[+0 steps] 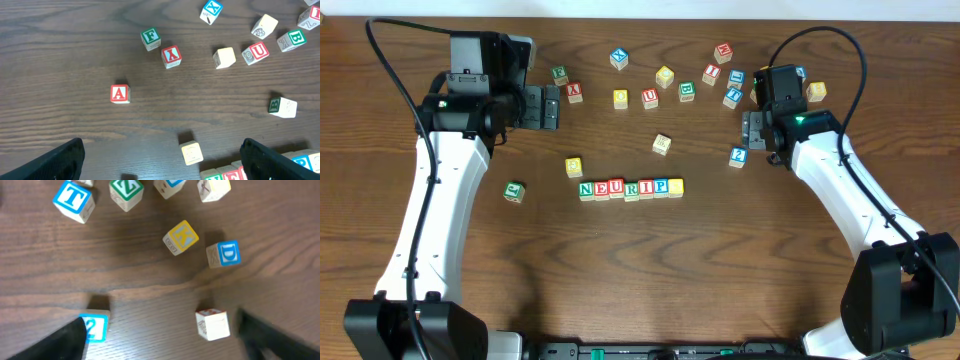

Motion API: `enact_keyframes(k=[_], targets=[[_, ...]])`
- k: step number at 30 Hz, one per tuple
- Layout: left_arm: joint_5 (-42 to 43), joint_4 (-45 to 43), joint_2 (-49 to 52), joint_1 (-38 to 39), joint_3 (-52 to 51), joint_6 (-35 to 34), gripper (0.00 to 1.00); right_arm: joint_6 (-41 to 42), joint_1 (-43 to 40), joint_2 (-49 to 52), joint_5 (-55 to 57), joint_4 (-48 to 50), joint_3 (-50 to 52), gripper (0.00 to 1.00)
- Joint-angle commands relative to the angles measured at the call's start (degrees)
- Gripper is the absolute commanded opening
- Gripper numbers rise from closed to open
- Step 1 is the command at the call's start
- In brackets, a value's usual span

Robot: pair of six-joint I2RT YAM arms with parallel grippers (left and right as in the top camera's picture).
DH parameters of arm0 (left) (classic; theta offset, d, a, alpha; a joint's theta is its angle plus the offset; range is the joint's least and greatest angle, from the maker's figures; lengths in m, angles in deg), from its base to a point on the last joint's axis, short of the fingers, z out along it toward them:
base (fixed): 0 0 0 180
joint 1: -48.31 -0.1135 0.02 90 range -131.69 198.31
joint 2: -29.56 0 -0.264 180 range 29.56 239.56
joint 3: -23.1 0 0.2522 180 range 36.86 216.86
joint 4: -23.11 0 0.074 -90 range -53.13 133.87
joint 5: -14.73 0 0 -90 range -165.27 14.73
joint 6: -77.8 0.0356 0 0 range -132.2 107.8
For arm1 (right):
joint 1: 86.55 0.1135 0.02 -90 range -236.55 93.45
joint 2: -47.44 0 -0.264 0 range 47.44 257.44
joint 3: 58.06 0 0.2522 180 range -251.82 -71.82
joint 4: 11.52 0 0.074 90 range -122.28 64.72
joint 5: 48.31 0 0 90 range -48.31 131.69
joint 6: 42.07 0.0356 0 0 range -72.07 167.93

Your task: Spell out NEURIPS

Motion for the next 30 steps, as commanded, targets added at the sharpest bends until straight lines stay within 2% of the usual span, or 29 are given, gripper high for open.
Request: enact_keyframes(k=[1,2,3,5,8,14,20,30], targets=[[1.62,-0.15,-0.24,-0.13,1.44,0.57,0.93,-1.57,-0.31,0.04,0.59,0.11,-1.22,0.99],[2.21,-0.09,-0.24,-0.13,1.44,0.46,0.79,-1.55,-0.31,0.04,0.59,0.24,-1.22,0.99],[2.51,0.04,-0.24,-0.13,1.44,-0.61,0.7,-1.55,-0.31,0.04,0.59,0.42,-1.22,0.99],[2.56,0.66,-0.24,0.2,1.44,-4.55,0.62,-1.55,-0.31,0.04,0.55,1.01,-1.22,0.99],[3.8,3.02,-0.24,1.92,1.44,-5.7,0.61,-1.57,-0.39,0.04,-0.68,2.16,-1.22,0.99],[3.41,7.39,0.17,10.54,1.44,-7.63,0.52,-1.55,-0.74,0.04,-3.5,3.87,-1.22,0.99],[-6.19,6.78,4.35,18.27,1.44,-12.79,0.42,-1.53,-0.72,0.04,-4.61,3.89,-1.22,0.99],[-6.14,2.99,16.04,19.65,1.44,-15.39,0.41,-1.53,-0.72,0.04,-6.88,0.66,-1.22,0.99]])
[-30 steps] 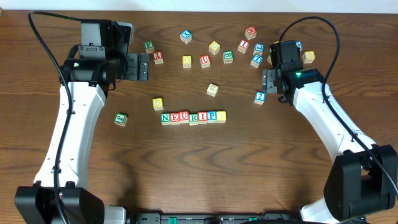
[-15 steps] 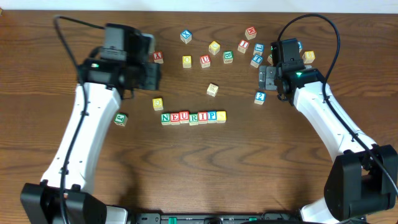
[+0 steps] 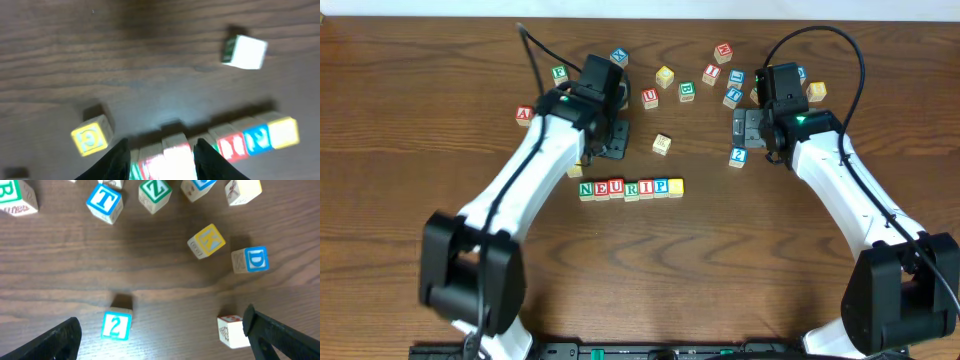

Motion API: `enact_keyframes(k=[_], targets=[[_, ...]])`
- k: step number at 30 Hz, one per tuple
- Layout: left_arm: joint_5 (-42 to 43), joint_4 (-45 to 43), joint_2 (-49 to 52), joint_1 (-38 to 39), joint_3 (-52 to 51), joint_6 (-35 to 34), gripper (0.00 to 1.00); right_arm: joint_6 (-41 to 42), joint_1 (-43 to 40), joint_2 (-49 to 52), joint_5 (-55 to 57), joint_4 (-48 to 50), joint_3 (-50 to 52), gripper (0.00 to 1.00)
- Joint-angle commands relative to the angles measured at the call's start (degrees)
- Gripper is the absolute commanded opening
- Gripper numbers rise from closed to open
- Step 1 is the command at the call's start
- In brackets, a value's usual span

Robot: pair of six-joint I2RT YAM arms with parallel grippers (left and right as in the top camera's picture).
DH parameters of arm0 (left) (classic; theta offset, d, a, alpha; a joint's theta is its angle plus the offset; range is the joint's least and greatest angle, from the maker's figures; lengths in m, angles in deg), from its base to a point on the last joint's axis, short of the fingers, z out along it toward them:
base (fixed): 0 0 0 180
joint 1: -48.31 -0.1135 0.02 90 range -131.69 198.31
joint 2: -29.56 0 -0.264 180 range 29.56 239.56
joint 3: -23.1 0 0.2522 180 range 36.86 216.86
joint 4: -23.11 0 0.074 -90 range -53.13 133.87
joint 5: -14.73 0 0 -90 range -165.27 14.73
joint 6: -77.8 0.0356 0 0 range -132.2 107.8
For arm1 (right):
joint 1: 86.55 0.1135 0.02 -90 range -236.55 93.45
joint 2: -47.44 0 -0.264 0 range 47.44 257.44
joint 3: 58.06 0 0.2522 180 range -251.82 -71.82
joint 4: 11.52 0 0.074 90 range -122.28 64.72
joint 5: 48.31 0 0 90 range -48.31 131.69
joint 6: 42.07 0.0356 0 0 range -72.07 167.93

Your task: Spell out NEURIPS

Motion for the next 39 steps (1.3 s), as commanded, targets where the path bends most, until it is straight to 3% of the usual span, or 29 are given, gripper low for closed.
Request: enact_keyframes(k=[1,9,14,26,39], targets=[[-1.33,-1.46,1.84,-0.13,1.03,-1.68,0.41,-0.61,-0.39,0.04,-0.68,-1.18,-1.18,0.99],[-1.33,-2.78,2.38,-0.13,1.03,-2.08,0.36,0.9,-0.33,0.04,-1.2,-2.56,-1.18,0.99],[-1.36,-2.58,2.4,-0.13,1.03,-3.58,0.26,0.98,-0.33,0.04,-3.69,-2.6,-1.18,0.99],[-1.4,-1.99,2.4,-0.13,-2.38,-9.42,0.26,1.4,-0.24,0.04,-3.69,-3.67,-1.18,0.99],[-1.42,-5.42,2.67,-0.13,-6.51,-9.57,0.26,1.4,-0.24,0.04,-3.67,-3.63,-1.18,0.99]])
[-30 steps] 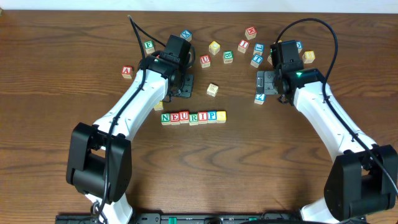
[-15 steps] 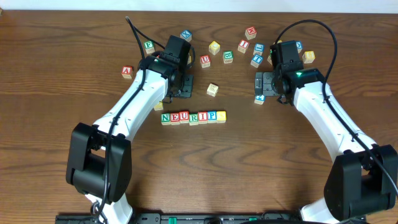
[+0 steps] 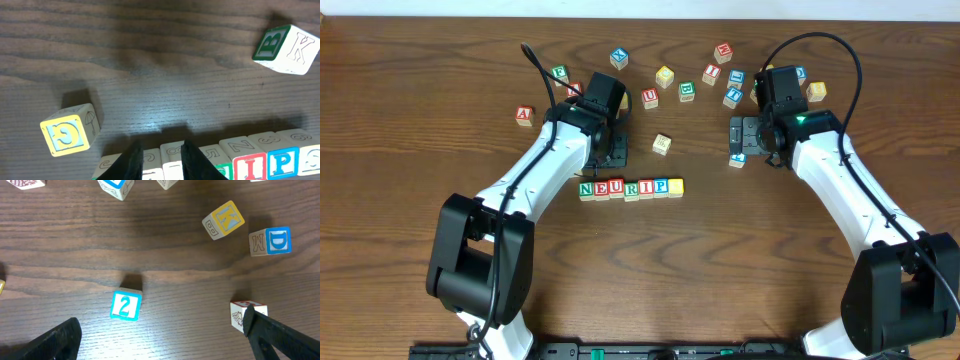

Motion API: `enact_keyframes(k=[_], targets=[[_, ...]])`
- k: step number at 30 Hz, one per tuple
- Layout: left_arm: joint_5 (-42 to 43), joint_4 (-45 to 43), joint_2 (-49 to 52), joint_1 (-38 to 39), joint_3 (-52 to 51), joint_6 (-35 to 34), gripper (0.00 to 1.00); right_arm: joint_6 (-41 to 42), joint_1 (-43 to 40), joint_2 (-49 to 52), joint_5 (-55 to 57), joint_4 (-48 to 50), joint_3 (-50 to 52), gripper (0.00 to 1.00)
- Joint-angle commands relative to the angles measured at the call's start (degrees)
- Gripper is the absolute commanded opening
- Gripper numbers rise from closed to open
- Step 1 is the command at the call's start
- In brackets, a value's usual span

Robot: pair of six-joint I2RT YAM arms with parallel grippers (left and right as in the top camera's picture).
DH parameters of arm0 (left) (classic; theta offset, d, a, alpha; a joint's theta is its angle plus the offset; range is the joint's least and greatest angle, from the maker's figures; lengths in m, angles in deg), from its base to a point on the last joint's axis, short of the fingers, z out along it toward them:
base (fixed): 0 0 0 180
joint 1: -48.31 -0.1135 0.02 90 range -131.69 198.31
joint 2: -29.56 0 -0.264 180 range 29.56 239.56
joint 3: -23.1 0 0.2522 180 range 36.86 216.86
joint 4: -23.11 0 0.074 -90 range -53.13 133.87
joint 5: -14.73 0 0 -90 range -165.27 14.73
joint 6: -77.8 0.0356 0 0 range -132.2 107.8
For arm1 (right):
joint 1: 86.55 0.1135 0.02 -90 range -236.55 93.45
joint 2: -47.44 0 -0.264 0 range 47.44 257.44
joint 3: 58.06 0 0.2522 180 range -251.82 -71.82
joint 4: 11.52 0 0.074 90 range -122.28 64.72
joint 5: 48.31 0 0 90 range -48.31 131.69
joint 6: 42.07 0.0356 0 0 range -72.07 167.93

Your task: Spell out NEURIPS

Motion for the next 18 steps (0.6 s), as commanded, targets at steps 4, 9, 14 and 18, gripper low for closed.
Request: enact_keyframes(k=[4,9,14,18], targets=[[-1.01,-0.26,1.22,-0.13,-0.63,-0.74,0.25,0.74,-0.24,0.04,0.09,-0.04,-1.18,0.99],[-0.98,-0.28,4.13,-0.13,-0.63,-1.16,0.26,0.74,-0.24,0.04,0.09,-0.04,-1.18,0.99],[-1.01,-0.44,5.68,-0.13,-0.63,-2.95,0.22,0.72,-0.24,0.04,0.11,-0.04,-1.18,0.99],[-0.98,-0.98,5.88,-0.13,-0.63,-3.43,0.22,0.72,-0.24,0.04,0.11,0.0,-1.18,0.99]])
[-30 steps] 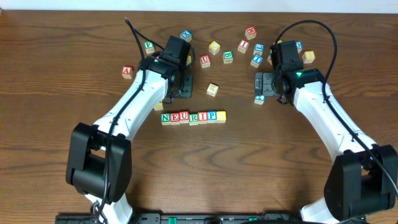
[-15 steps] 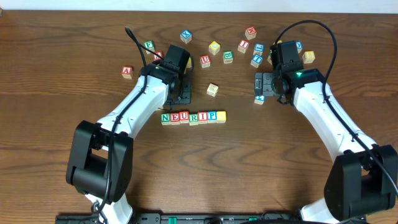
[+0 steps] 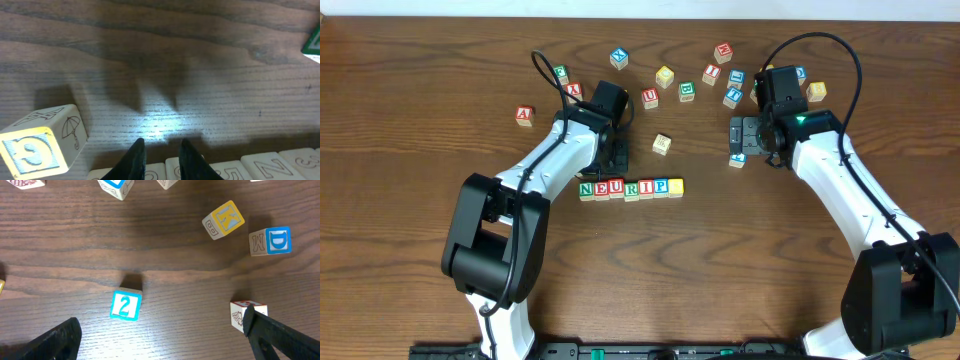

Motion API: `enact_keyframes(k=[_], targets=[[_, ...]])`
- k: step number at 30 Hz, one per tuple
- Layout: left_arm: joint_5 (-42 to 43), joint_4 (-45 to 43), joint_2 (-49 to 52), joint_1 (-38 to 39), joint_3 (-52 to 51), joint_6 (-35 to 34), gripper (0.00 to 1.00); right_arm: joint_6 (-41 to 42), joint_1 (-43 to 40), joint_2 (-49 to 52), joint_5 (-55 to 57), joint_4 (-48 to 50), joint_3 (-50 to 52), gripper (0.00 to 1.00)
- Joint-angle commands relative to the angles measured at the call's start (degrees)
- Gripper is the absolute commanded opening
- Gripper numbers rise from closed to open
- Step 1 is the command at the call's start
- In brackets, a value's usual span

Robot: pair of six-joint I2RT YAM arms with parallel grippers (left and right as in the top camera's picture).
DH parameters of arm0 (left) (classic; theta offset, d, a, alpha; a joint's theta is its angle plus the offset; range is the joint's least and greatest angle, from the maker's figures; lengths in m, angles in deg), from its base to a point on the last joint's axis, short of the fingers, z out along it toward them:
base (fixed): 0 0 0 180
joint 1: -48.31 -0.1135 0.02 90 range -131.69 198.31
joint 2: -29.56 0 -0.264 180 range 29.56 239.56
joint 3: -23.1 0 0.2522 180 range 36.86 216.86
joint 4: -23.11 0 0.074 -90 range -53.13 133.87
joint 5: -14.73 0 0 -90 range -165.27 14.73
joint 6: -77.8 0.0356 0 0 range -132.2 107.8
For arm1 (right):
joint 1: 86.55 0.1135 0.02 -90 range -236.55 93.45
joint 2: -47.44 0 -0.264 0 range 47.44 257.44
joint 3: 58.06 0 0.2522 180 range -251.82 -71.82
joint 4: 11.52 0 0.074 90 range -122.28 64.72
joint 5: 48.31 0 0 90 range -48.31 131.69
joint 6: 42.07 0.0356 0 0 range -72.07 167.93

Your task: Spell out NEURIPS

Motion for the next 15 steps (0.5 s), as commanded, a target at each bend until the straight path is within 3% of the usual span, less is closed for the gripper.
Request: enact_keyframes(k=[1,15], targets=[[-0.98,-0.52,0.2,-0.13,-0.44,-1.31,0.22,0.72,-0.24,0.04,0.11,0.0,-1.18,0.99],[-0.98,0.72,0.2,0.61,-0.44,-0.9,0.22,0.72,-0.24,0.04,0.11,0.0,-1.18,0.99]])
